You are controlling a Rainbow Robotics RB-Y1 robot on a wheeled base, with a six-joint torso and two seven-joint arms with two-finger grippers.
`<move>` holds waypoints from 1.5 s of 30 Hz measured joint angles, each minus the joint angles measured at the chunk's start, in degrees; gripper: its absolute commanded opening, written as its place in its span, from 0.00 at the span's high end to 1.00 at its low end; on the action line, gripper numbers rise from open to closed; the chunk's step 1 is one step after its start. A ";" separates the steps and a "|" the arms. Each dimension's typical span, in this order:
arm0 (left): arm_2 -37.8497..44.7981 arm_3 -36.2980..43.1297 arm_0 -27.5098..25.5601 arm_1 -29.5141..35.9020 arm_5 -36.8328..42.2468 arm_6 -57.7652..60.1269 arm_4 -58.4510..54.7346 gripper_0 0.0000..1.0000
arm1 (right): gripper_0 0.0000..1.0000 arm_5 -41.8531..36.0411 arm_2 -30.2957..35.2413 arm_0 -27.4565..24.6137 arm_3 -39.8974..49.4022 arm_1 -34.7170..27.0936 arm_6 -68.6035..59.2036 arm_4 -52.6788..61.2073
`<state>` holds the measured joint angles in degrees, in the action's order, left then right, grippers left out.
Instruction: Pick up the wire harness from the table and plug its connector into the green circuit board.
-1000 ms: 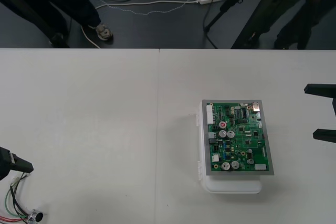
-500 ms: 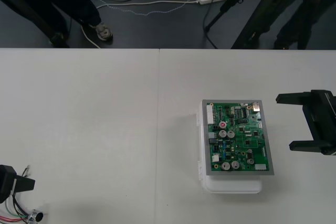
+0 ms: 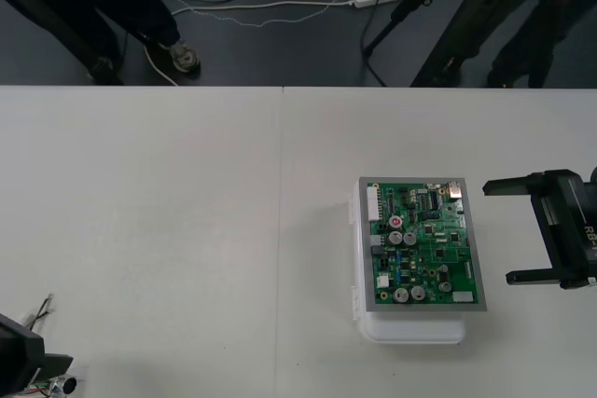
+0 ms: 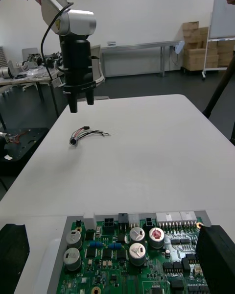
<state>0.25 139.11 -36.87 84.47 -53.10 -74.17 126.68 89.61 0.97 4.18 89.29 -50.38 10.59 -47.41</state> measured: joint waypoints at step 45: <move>-38.02 -26.69 10.65 3.04 45.52 -41.26 18.93 0.00 | 0.00 0.00 0.01 -0.22 -7.11 -0.10 7.04 1.20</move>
<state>-37.78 112.43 -26.23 87.51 -7.57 -115.44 145.61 89.61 0.98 3.96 82.18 -50.48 17.63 -46.21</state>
